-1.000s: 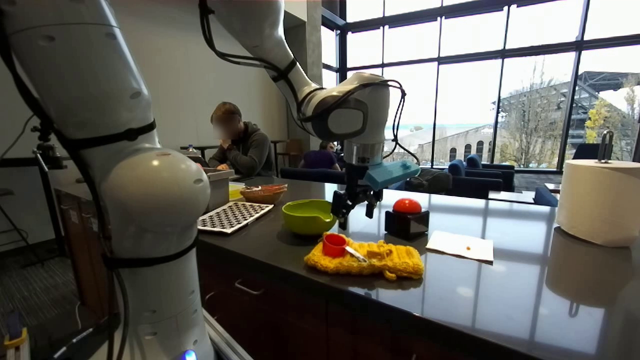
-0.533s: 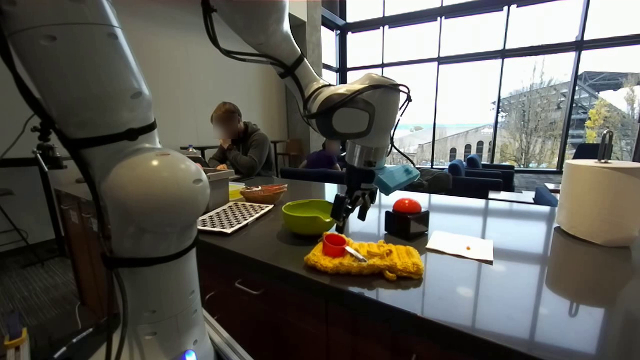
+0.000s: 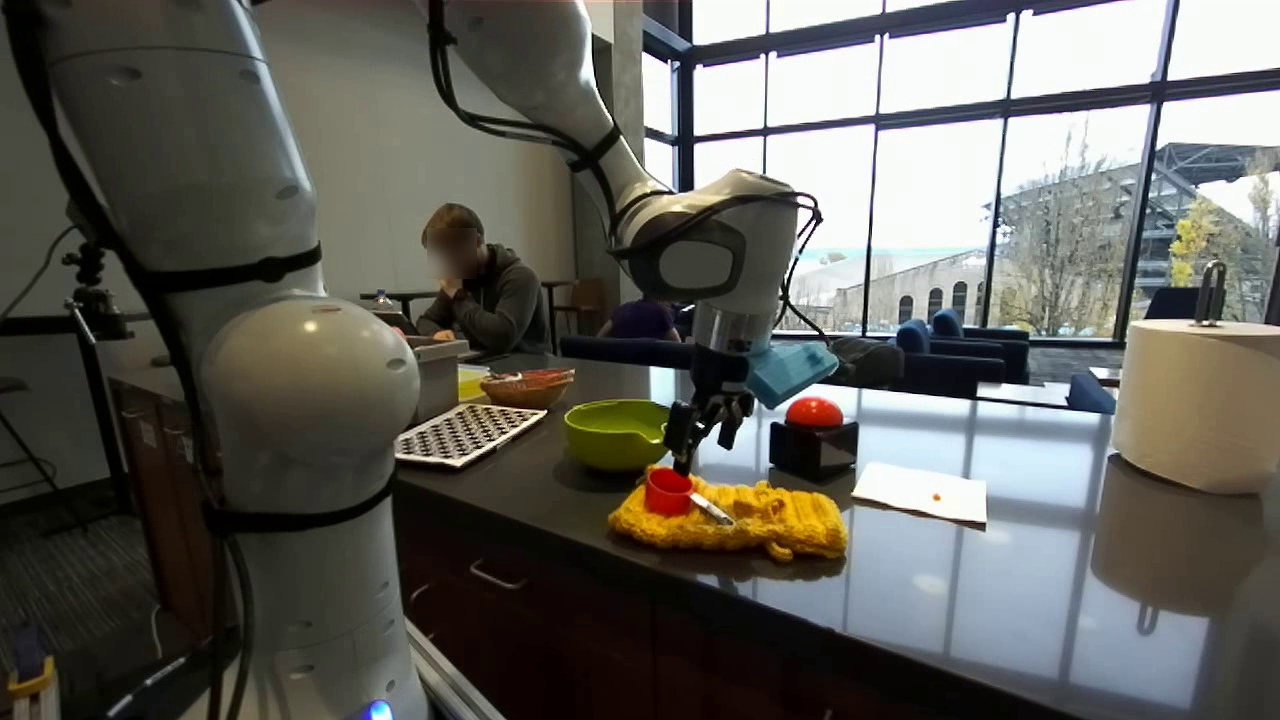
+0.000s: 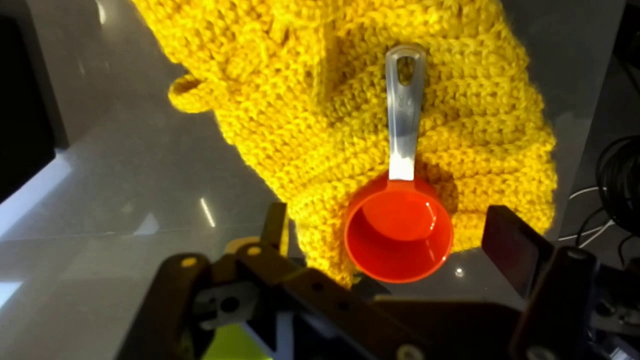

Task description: Pick up the red measuring spoon and put it in the green bowl

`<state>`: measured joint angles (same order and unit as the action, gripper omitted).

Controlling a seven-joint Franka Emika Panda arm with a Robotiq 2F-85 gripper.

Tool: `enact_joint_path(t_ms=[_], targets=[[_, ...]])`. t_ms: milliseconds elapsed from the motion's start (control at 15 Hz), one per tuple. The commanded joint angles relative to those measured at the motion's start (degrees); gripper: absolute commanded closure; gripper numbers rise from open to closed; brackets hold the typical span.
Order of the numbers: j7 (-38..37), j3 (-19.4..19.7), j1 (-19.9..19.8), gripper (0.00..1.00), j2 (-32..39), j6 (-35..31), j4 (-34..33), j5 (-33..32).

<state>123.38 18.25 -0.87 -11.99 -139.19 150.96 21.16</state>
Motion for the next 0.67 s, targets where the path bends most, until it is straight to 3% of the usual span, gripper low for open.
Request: enact_joint_path(t_ms=[0, 600], targets=[[1.58, -1.40, -0.56, 0.00, 3.60, -2.88, -0.15, 3.41], [1.91, -2.60, -2.96, 0.00, 4.60, -3.72, 2.09, 5.73]])
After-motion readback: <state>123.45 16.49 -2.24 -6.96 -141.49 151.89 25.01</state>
